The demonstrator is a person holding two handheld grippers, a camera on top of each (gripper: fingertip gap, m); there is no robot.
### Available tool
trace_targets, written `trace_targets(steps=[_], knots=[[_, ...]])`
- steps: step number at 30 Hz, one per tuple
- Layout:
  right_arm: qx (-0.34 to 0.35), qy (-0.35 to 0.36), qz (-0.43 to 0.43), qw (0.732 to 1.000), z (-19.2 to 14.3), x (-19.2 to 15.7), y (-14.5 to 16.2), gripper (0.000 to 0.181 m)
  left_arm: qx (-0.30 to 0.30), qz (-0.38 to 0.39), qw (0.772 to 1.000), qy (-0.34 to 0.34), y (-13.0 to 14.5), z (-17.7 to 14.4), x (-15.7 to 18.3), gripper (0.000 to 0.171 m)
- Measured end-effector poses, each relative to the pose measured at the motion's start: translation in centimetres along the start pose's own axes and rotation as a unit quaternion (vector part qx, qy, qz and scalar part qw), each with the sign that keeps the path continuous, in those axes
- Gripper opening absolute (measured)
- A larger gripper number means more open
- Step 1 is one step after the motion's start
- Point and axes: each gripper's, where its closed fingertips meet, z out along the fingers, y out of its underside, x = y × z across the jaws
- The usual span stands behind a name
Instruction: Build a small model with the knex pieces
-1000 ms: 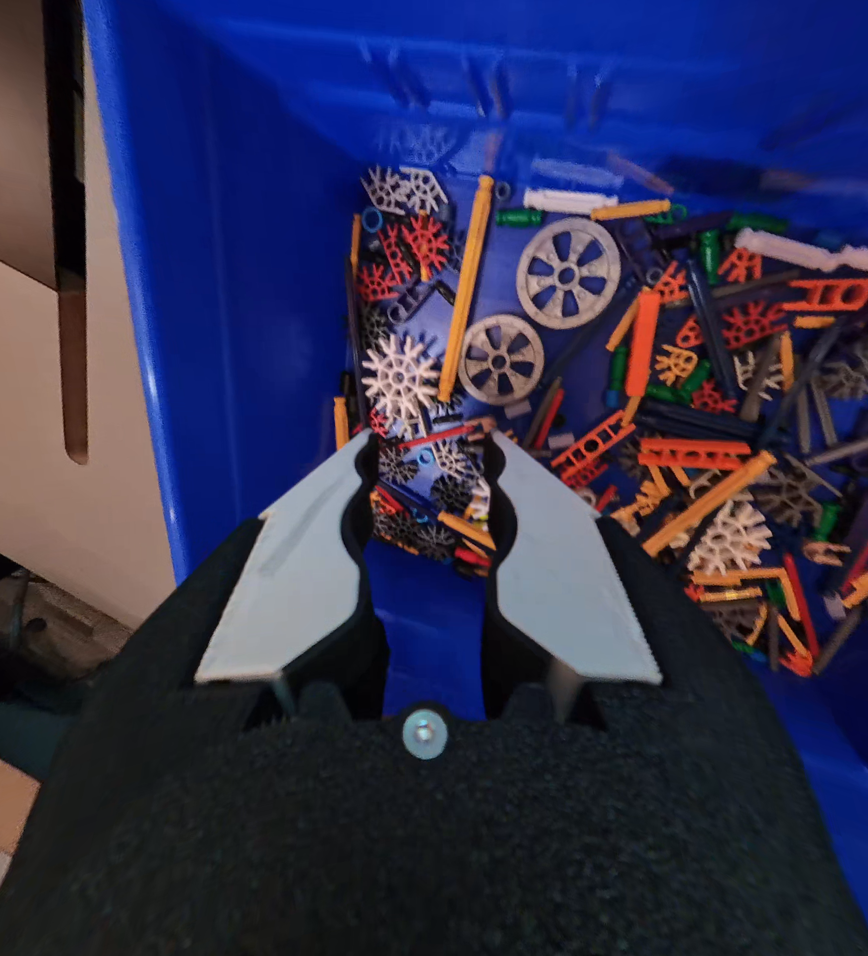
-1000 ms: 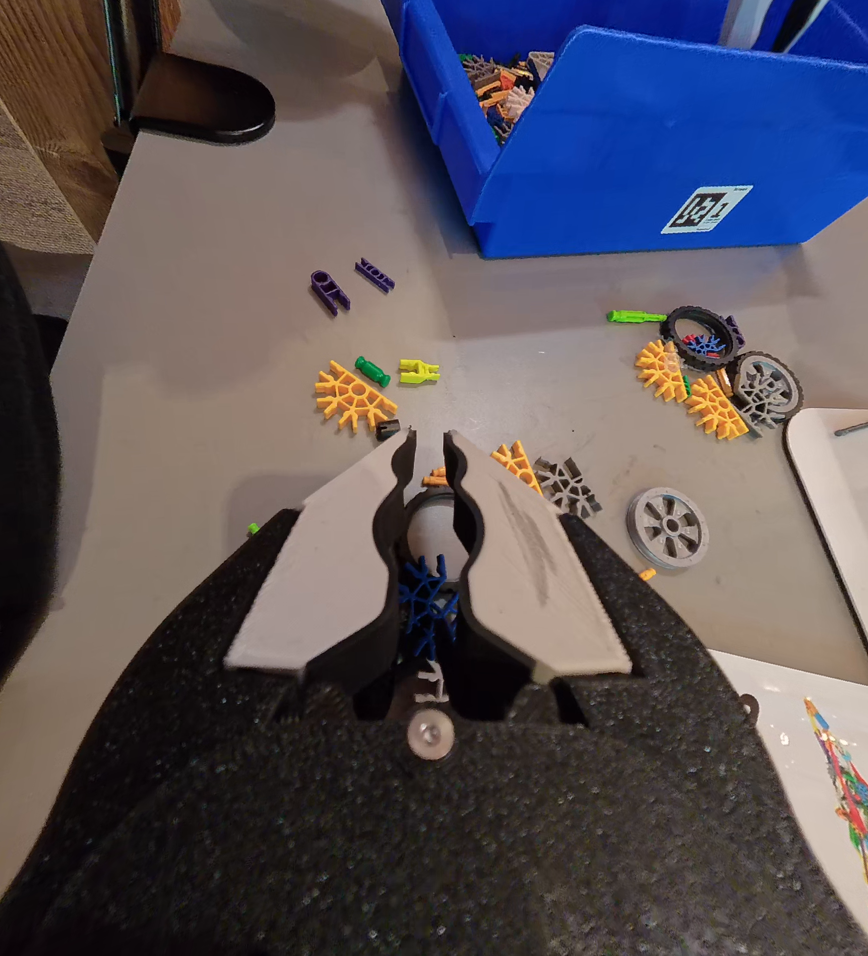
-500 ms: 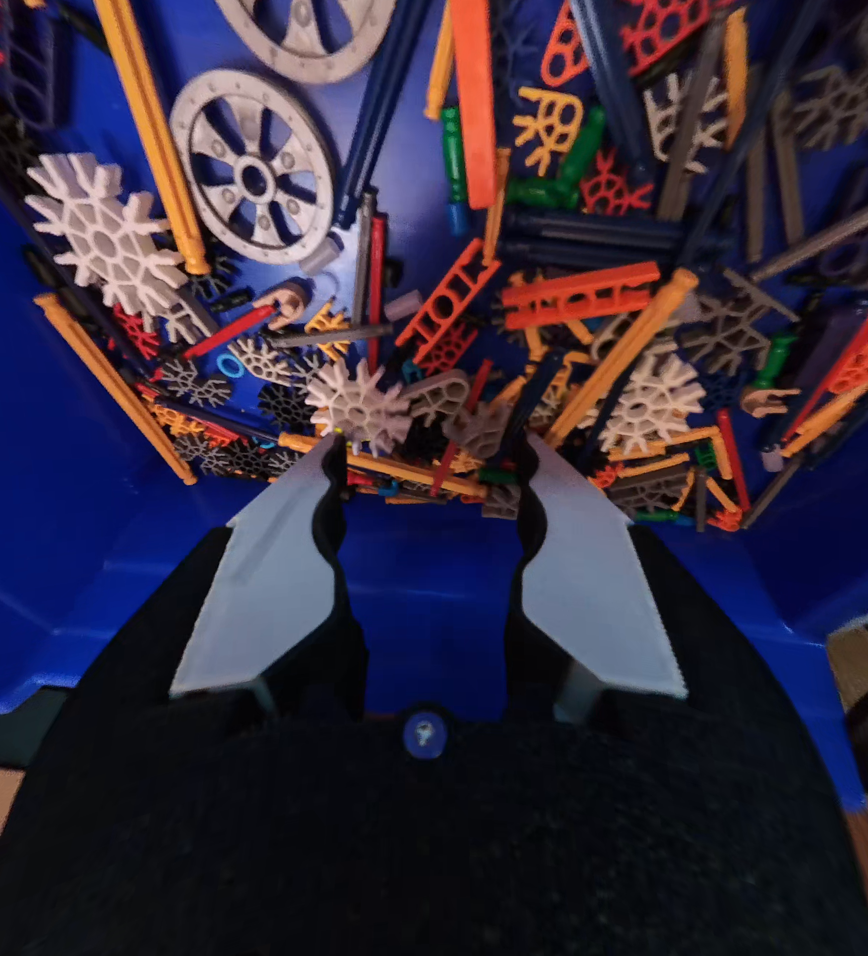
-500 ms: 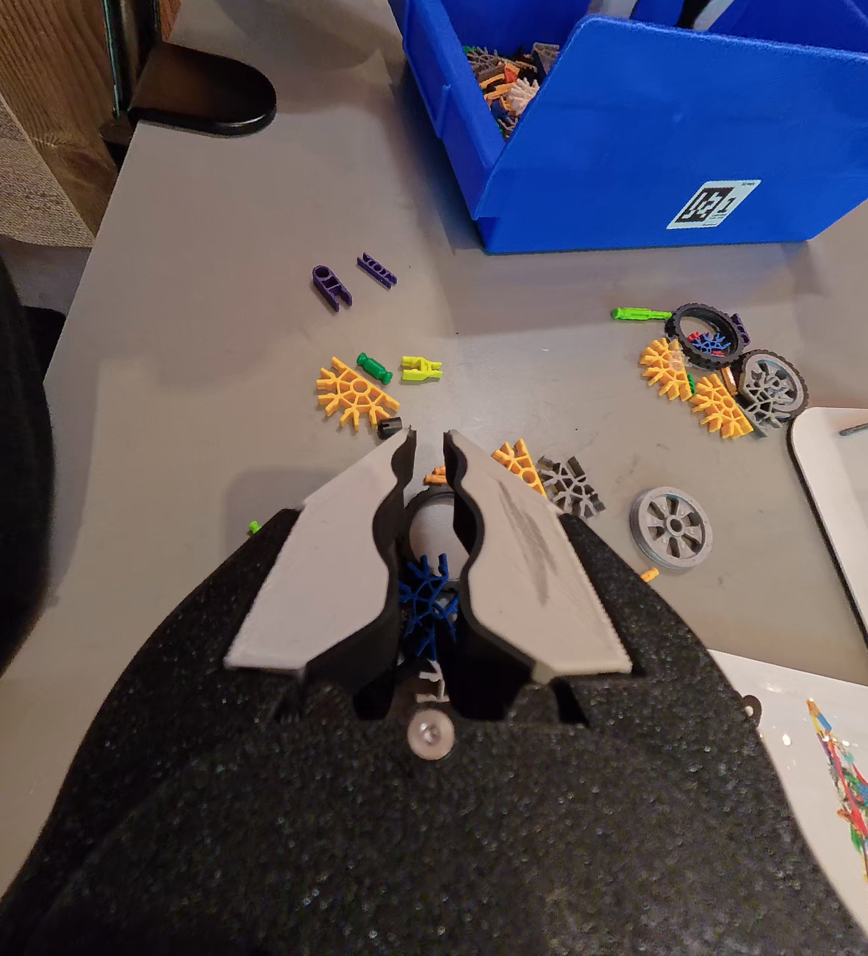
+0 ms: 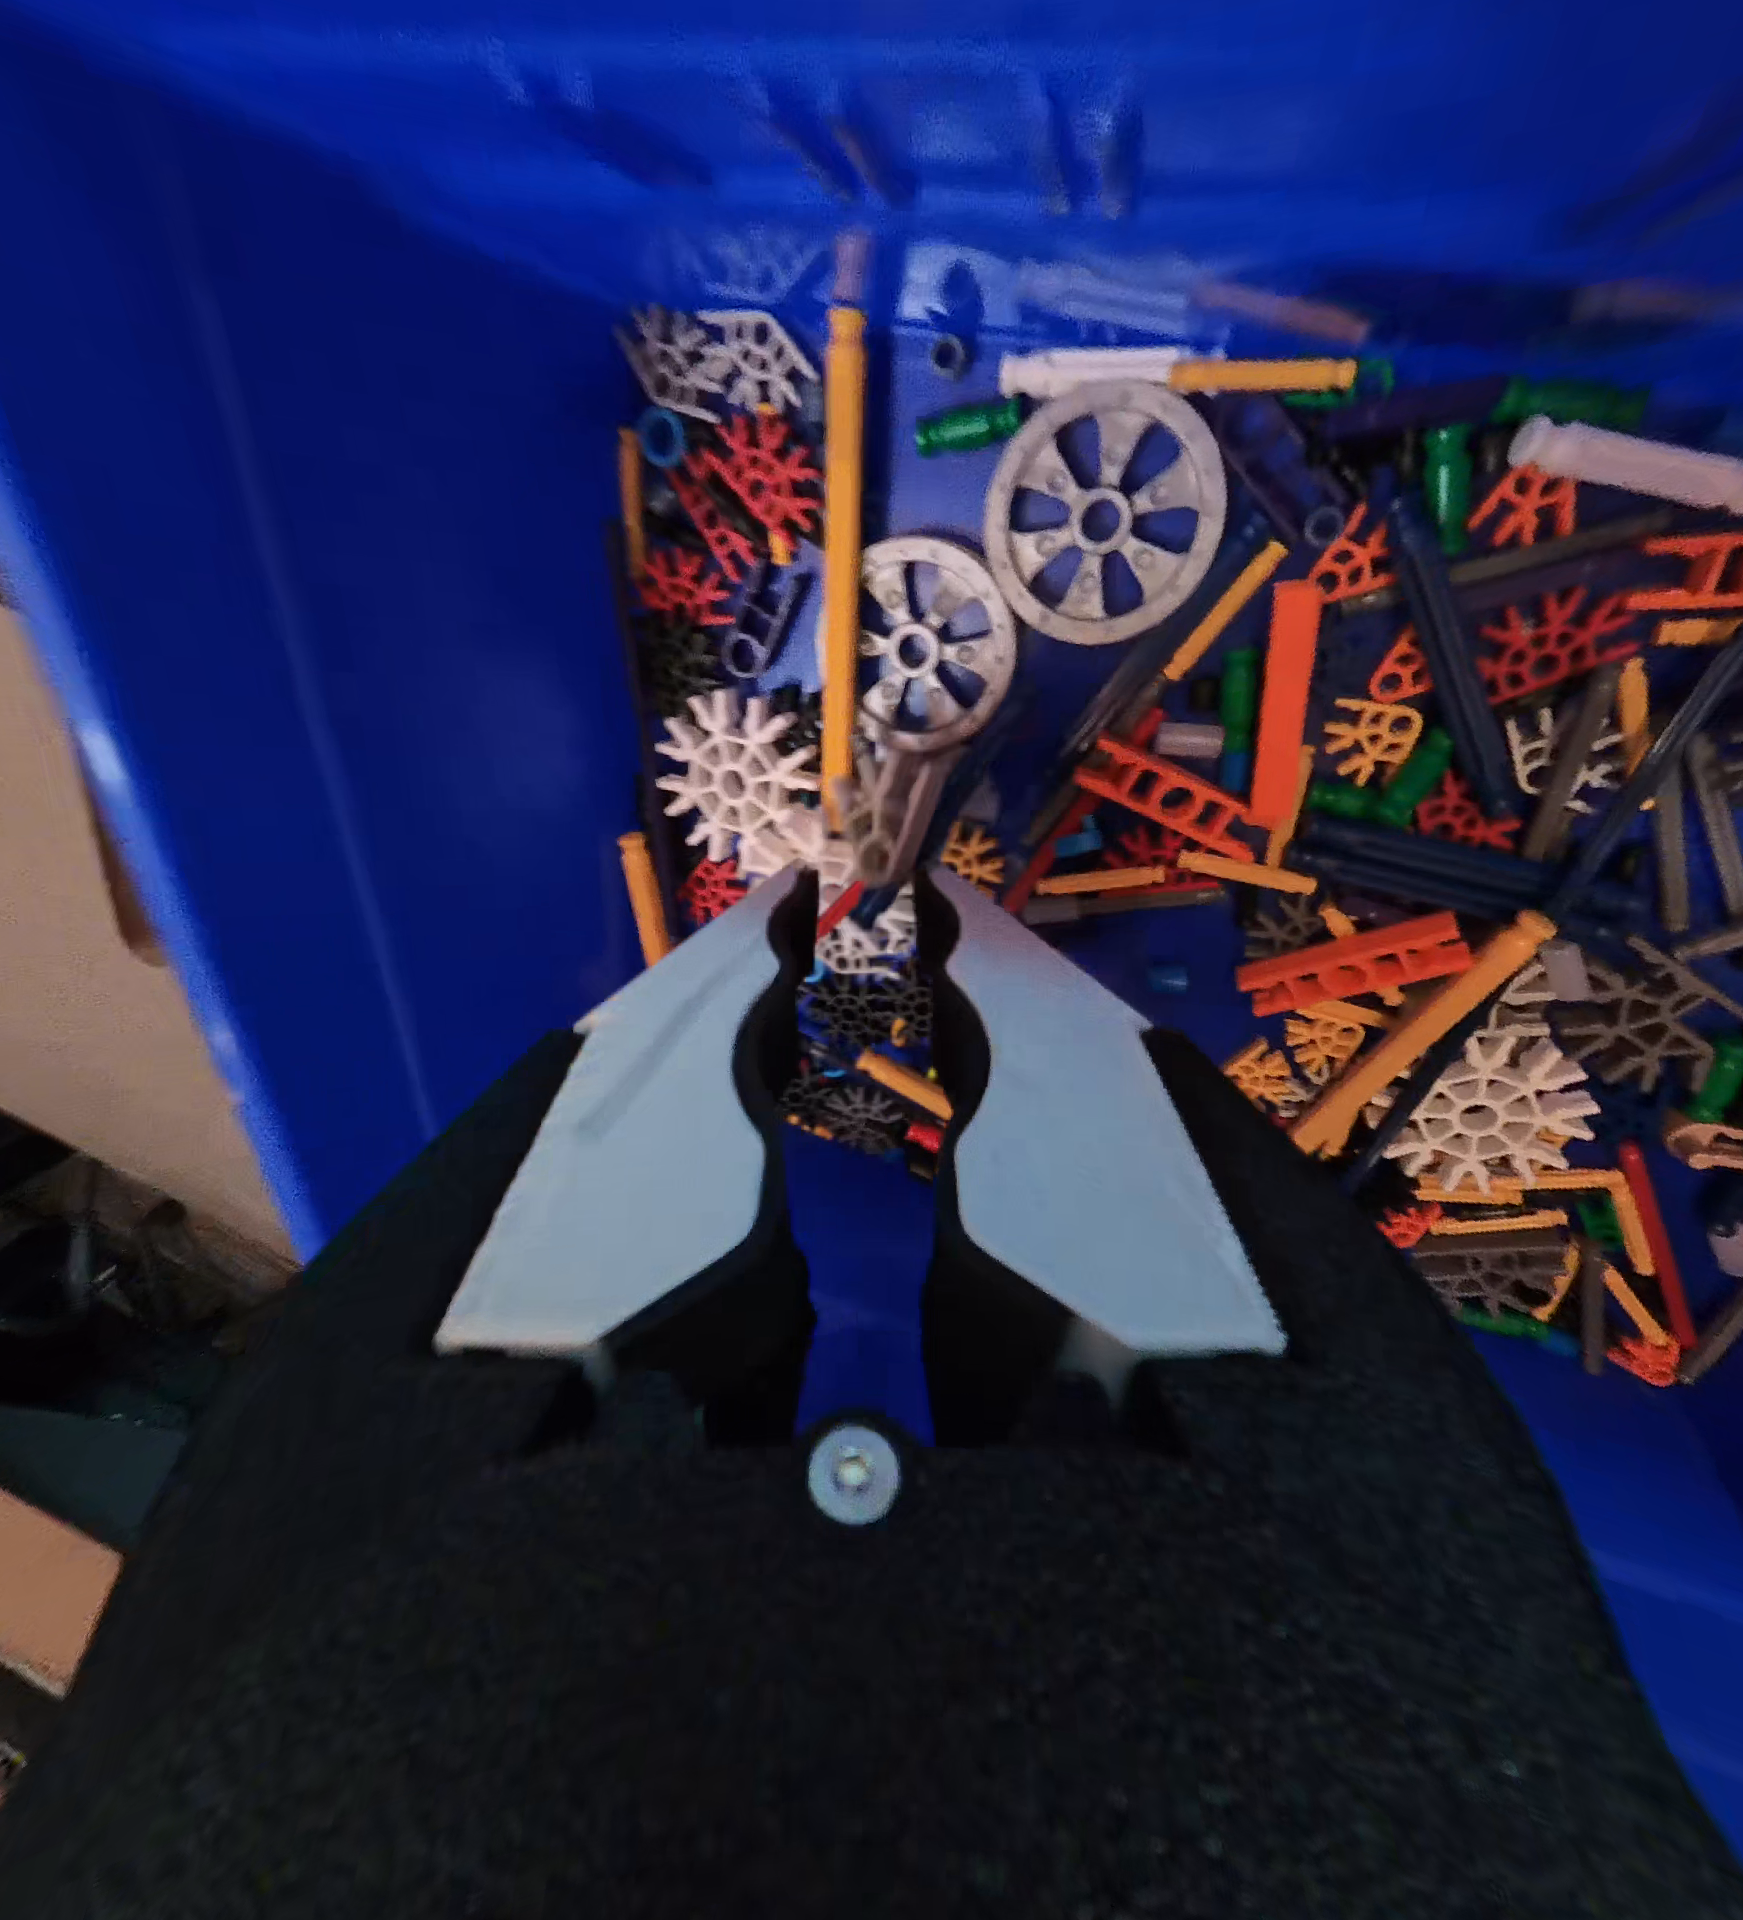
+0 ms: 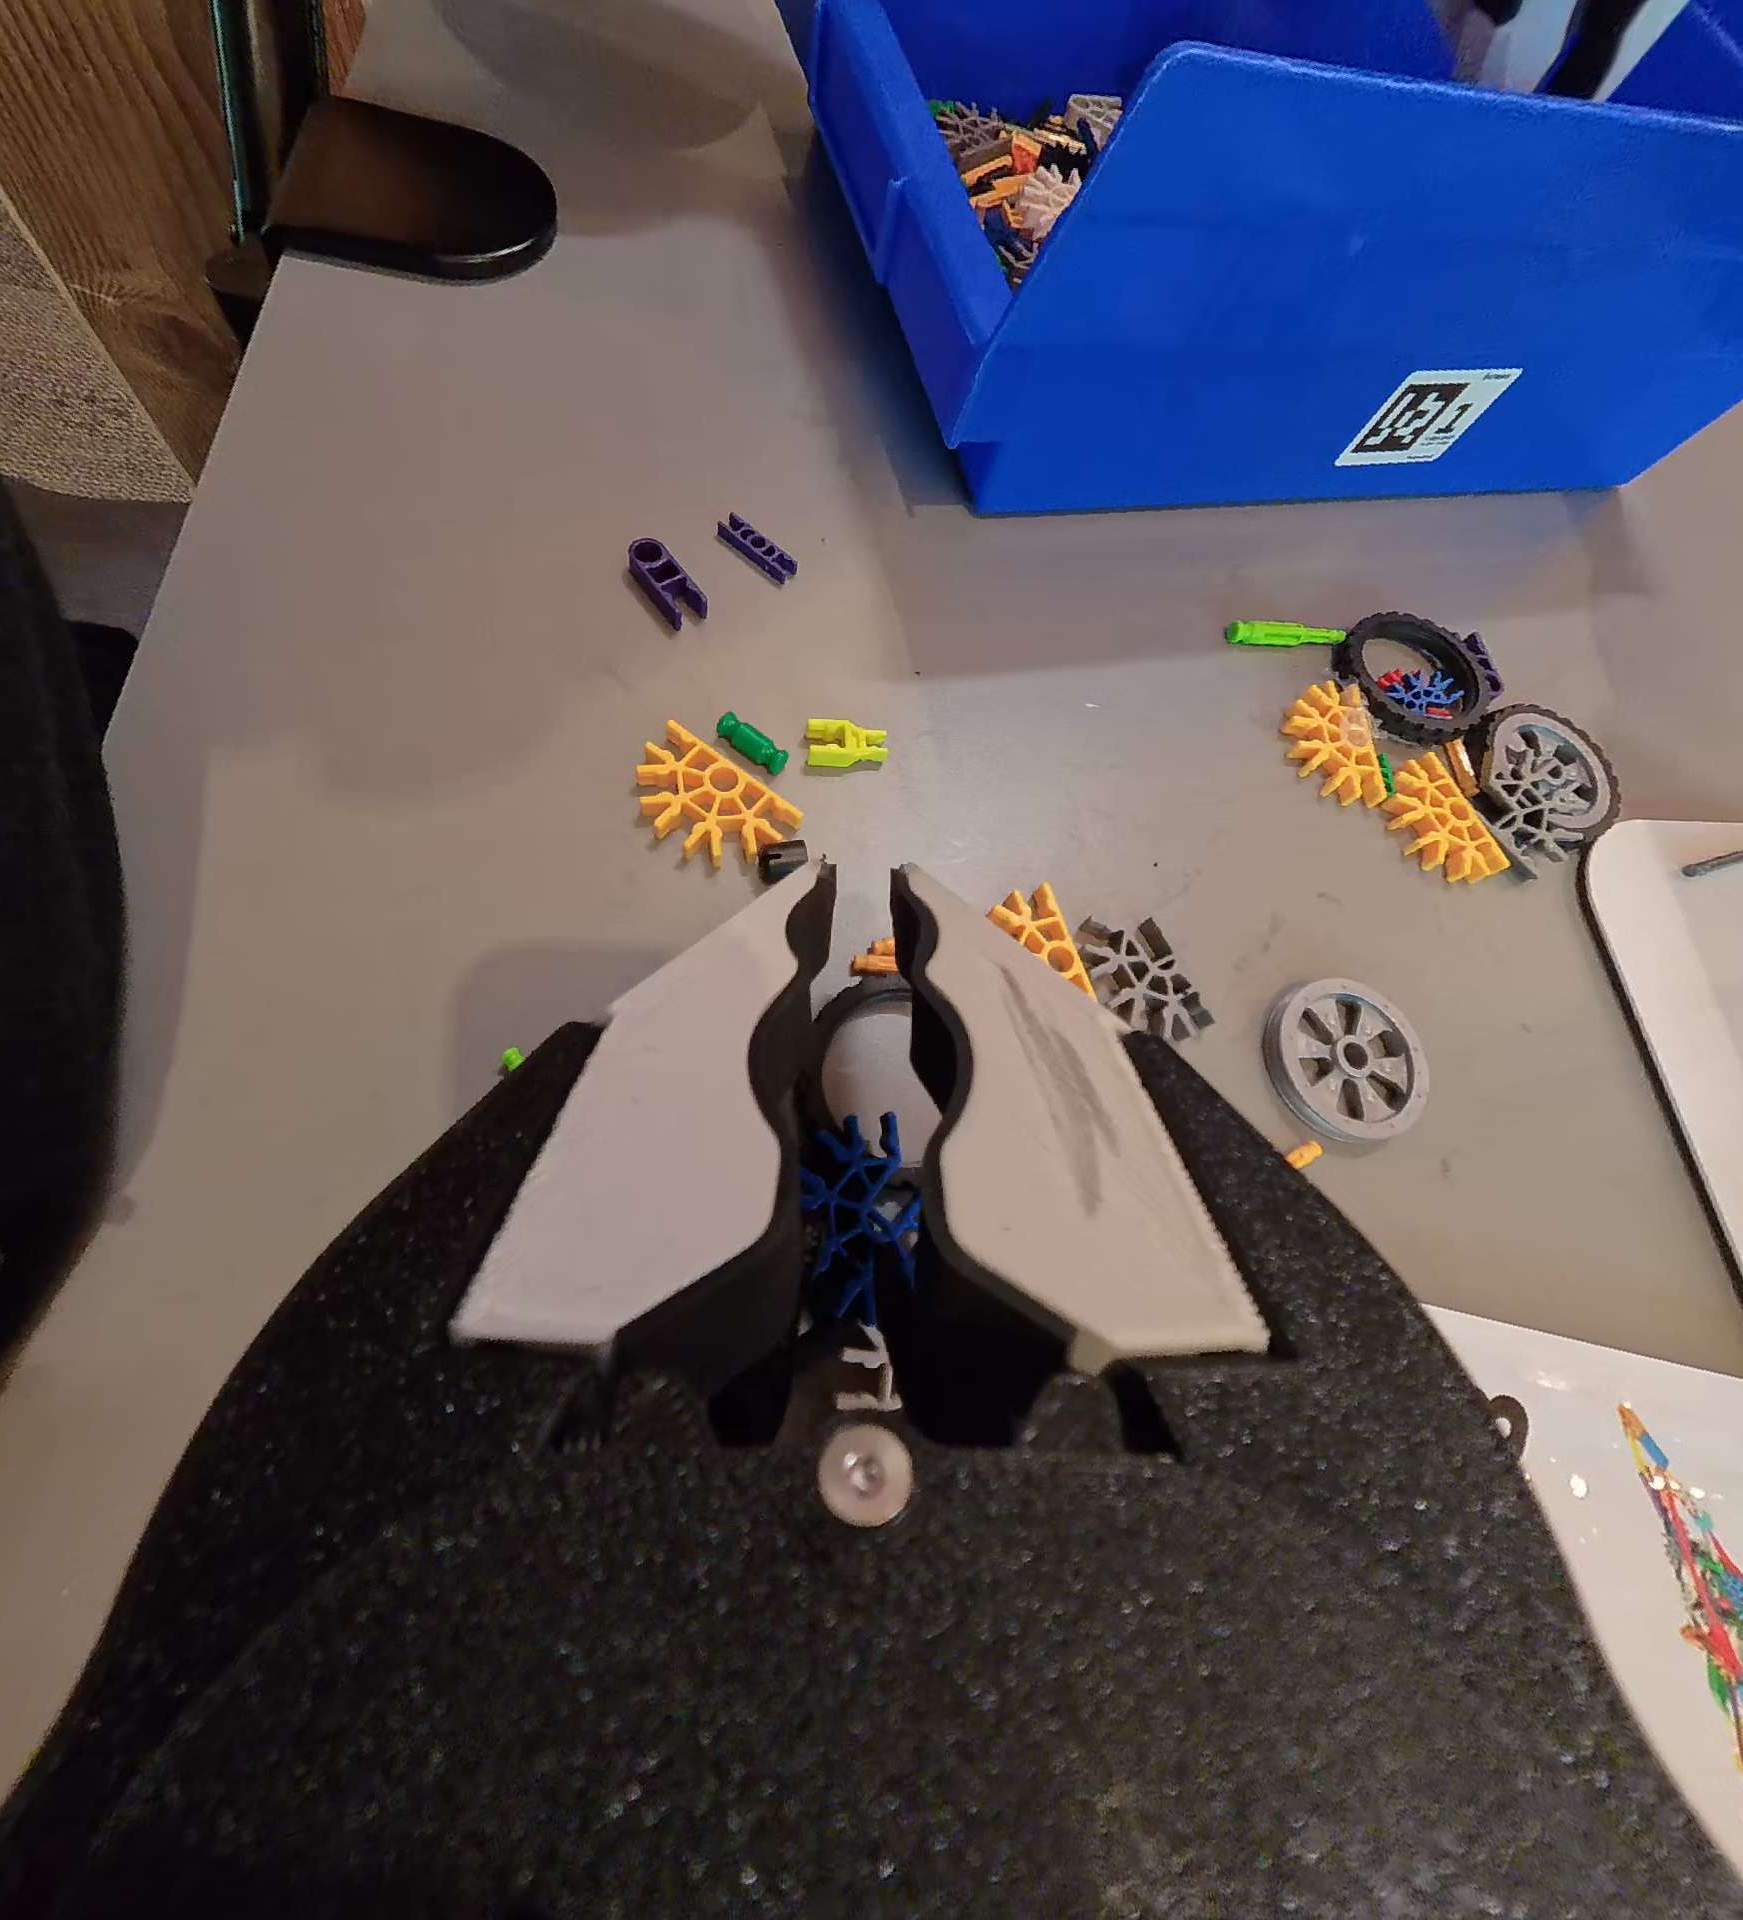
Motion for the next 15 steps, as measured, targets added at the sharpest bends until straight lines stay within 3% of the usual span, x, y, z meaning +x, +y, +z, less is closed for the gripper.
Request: trace_targets(steps=[4, 15], knots=[[0.001, -0.001, -0.001, 1.0, 0.0, -0.1, -0.1, 0.009, 0.008, -0.011, 1.0, 0.001, 0.3, -1.2, -0.7, 0.025], [0.003, -0.002, -0.001, 1.0, -0.1, -0.1, -0.2, 0.009, -0.042, -0.021, 0.998, 0.033, 4.2, -2.9, 0.2, 0.023]])
